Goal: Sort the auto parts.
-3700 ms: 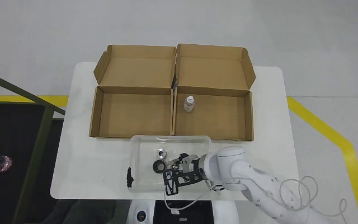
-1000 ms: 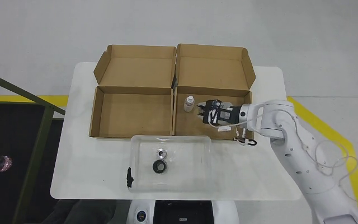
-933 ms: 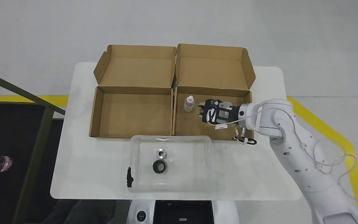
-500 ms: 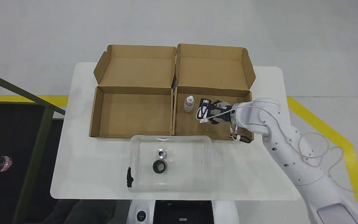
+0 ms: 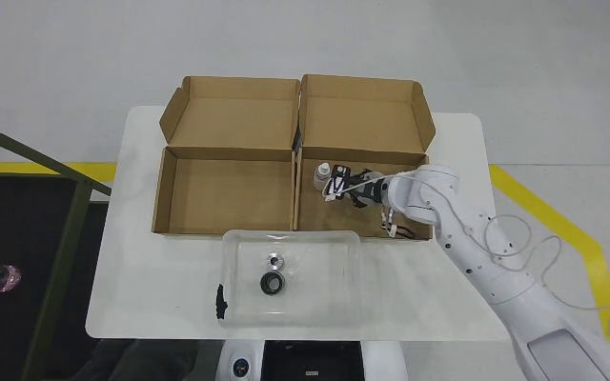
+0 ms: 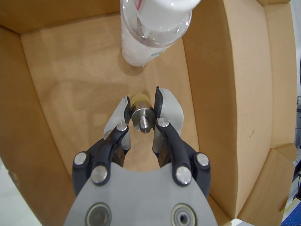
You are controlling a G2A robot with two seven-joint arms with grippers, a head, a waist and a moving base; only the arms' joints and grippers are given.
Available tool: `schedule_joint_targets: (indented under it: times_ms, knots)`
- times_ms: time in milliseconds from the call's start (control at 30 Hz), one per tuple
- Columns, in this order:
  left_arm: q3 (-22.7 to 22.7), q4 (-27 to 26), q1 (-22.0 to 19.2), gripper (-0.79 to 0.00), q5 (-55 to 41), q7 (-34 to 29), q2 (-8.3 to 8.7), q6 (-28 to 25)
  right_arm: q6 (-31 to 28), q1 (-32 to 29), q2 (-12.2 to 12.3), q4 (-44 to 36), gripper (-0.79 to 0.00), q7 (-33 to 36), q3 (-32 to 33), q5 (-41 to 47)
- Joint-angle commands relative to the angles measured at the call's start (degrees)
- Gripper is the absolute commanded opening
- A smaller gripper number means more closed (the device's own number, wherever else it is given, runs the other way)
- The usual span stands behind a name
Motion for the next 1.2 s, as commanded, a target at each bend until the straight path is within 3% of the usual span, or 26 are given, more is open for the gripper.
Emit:
schedule_joint_targets:
  times_ms: [0, 67, 400, 867, 1167]
  knots:
    - [0.0, 0.0, 0.0, 0.0, 0.0, 0.0, 0.0, 0.0, 0.1, 0.3, -0.2, 0.7, -0.699, -0.2, -0.3, 0.0]
    - [0.0, 0.0, 0.0, 0.0, 0.0, 0.0, 0.0, 0.0, 0.4, 0.6, -0.4, 1.4, -0.603, -0.4, -0.6, 0.1]
    - [0.0, 0.0, 0.0, 0.0, 0.0, 0.0, 0.0, 0.0, 2.0, -1.3, -0.5, -1.2, -0.443, -2.2, 0.7, 1.6]
    - [0.0, 0.0, 0.0, 0.0, 0.0, 0.0, 0.0, 0.0, 0.1, -12.0, 2.9, -16.4, -0.4, -6.9, 12.3, 1.9]
    - [0.0, 0.0, 0.0, 0.0, 0.0, 0.0, 0.0, 0.0, -3.6, -17.7, 4.0, -24.7, -0.4, -12.3, 15.8, 2.6]
